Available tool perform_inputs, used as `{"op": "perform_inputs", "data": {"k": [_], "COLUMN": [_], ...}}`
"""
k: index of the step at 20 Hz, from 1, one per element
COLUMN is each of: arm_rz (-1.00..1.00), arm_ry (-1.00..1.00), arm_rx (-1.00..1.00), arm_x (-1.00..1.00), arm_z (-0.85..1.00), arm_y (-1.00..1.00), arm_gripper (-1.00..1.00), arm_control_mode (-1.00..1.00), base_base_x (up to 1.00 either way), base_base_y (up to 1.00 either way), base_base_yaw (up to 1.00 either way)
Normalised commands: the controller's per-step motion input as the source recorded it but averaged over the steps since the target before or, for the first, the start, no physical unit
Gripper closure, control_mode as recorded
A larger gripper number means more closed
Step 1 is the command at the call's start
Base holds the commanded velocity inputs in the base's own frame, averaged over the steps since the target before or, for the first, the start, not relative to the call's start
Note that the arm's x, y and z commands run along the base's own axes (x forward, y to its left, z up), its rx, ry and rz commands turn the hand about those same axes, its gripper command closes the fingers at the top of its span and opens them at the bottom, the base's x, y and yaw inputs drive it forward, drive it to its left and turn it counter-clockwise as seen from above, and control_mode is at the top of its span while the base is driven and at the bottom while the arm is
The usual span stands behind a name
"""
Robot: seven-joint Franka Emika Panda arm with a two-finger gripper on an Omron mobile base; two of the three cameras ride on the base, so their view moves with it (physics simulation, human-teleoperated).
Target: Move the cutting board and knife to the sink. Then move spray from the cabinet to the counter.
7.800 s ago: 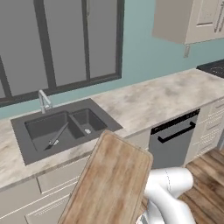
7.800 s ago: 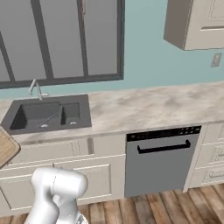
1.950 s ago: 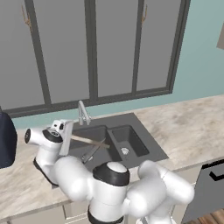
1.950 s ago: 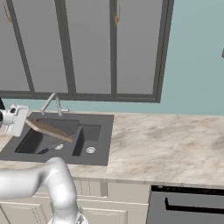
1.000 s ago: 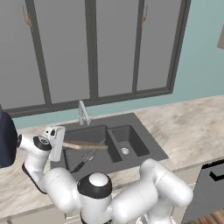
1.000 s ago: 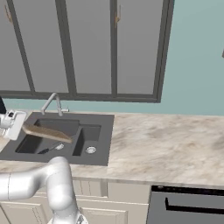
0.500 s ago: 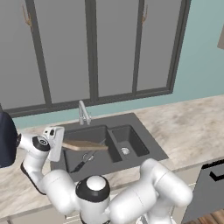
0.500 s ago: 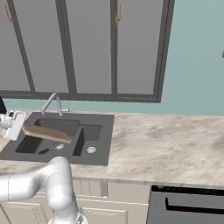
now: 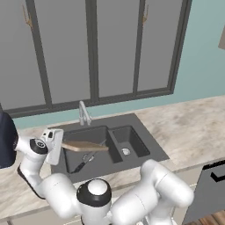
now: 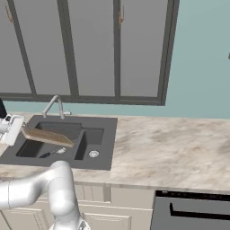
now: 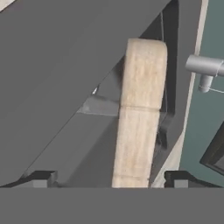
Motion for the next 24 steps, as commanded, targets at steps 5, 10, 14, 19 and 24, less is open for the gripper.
{"op": "perform_inputs", "data": {"k": [5,10,14,19,24], "arm_rz": [0.0,-0.01,-0.04,-0.02,0.0], "arm_ry": [0.0,0.0,-0.01,-0.04,-0.02], "arm_rx": [0.0,0.0,0.0,0.0,0.0], "arm_x": [-0.65,-0.76,-0.86,-0.73,-0.63], "arm_z": [0.11,0.24,0.57,0.66,0.52], "arm_y": [0.18,0.2,0.0,-0.1,-0.39], "arm_gripper": [-1.0,-1.0,-1.0,-1.0,-1.0], "arm_control_mode": [-1.0,-1.0,-1.0,-1.0,-1.0], "base_base_x": [0.0,0.0,0.0,0.0,0.0], "base_base_y": [0.0,0.0,0.0,0.0,0.0], "base_base_yaw": [0.0,0.0,0.0,0.0,0.0]}}
